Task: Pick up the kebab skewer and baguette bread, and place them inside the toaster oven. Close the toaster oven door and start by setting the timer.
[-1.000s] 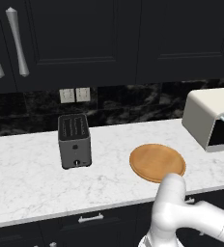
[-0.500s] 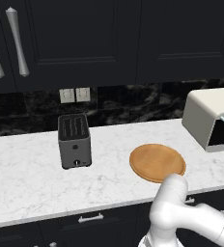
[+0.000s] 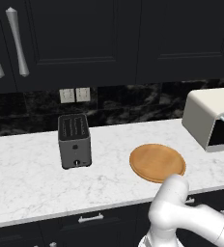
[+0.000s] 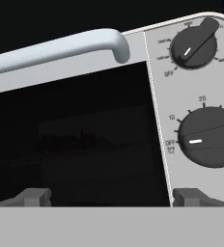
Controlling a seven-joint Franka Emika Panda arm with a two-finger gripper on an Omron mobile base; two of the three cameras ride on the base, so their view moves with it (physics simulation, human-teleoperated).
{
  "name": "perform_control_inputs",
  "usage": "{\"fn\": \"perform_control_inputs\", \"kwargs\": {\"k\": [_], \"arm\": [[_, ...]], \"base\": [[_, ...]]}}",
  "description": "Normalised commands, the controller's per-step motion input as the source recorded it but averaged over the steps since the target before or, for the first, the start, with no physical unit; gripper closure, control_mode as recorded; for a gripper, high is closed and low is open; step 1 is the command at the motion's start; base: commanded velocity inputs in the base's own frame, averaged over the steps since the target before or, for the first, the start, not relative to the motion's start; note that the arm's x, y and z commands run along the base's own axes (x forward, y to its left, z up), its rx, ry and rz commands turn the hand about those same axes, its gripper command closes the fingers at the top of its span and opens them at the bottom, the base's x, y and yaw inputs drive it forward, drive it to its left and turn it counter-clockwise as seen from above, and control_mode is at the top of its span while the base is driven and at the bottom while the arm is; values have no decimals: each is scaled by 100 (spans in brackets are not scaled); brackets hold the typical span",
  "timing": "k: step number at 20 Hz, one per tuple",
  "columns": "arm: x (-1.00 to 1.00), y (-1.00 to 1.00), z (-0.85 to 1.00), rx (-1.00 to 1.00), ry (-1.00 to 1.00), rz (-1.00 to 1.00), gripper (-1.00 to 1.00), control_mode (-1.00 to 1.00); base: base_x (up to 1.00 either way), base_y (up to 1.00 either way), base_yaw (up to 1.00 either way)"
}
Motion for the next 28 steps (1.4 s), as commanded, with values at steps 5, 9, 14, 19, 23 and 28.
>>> {"fn": "perform_control_inputs", "kwargs": {"k": [5,9,14,19,23,28], "arm": [[0,0,0,0,0,0,-100,-100],[-1,0,0,0,0,0,-100,-100],[0,0,0,0,0,0,-100,-100],[0,0,0,0,0,0,-100,100],[0,0,0,0,0,0,-100,100],[0,0,0,0,0,0,-100,100]], "base": [[0,0,0],[0,0,0],[0,0,0],[0,-13,0],[0,-57,0],[0,-50,0]]}}
